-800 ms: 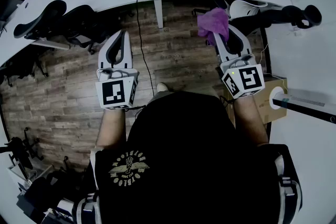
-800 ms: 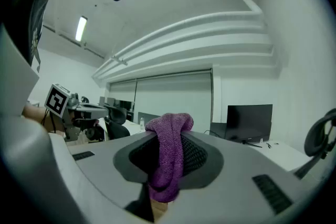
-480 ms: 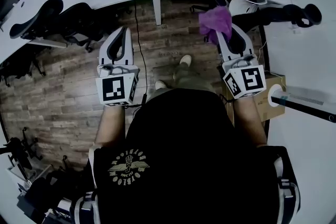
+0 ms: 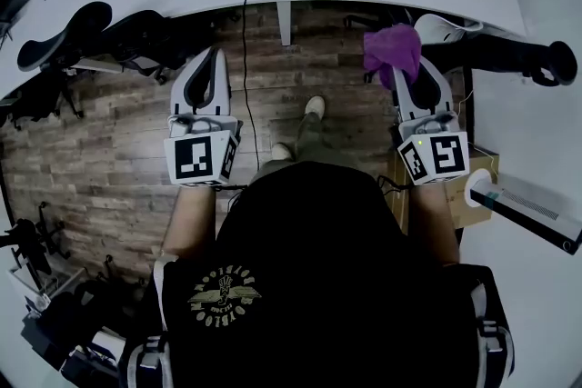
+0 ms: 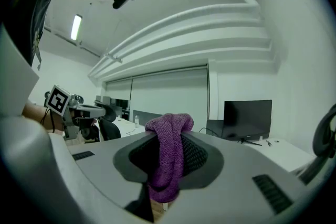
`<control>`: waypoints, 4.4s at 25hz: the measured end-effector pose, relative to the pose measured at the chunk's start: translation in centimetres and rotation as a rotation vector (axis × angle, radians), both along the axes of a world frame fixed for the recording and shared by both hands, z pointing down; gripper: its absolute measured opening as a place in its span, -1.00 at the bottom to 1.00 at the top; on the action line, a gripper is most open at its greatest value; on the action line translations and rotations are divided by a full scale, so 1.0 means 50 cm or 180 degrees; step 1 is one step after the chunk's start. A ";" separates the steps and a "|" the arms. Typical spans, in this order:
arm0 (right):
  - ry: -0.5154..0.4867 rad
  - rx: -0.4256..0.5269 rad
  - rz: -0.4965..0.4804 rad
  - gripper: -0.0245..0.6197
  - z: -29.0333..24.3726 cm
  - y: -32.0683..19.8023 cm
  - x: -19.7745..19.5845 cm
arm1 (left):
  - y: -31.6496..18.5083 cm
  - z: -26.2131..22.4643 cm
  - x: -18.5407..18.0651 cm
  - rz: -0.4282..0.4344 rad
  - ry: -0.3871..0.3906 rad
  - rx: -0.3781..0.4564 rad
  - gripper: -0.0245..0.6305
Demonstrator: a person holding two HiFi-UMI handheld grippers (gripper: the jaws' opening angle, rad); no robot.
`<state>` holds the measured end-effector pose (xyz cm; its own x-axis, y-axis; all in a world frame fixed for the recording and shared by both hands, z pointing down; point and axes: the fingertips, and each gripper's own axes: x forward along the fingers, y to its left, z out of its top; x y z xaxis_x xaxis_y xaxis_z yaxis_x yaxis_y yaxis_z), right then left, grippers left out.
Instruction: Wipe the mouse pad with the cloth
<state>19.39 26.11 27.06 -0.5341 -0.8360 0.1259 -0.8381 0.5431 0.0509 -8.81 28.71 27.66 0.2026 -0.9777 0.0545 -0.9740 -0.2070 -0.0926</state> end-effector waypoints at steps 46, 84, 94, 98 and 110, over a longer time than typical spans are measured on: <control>-0.0123 -0.0026 -0.0619 -0.64 -0.009 -0.485 0.011 | -0.399 -0.041 -0.011 -0.0648 -0.0070 0.0045 -0.92; -0.0140 -0.0268 -0.0284 -0.64 0.044 -0.838 -0.246 | -0.843 0.016 -0.211 -0.0052 0.0110 -0.0220 -0.92; -0.0119 -0.0471 -0.0376 -0.64 0.102 -0.881 -0.338 | -0.906 0.064 -0.216 0.0200 0.0093 -0.0309 -0.92; -0.0037 -0.0680 -0.0504 -0.64 0.170 -0.894 -0.374 | -0.916 0.090 -0.202 0.0255 0.0040 -0.0374 -0.92; 0.0224 -0.1310 -0.1104 -0.64 0.430 -0.918 -0.477 | -0.911 0.203 -0.220 0.0047 -0.0110 -0.0738 -0.92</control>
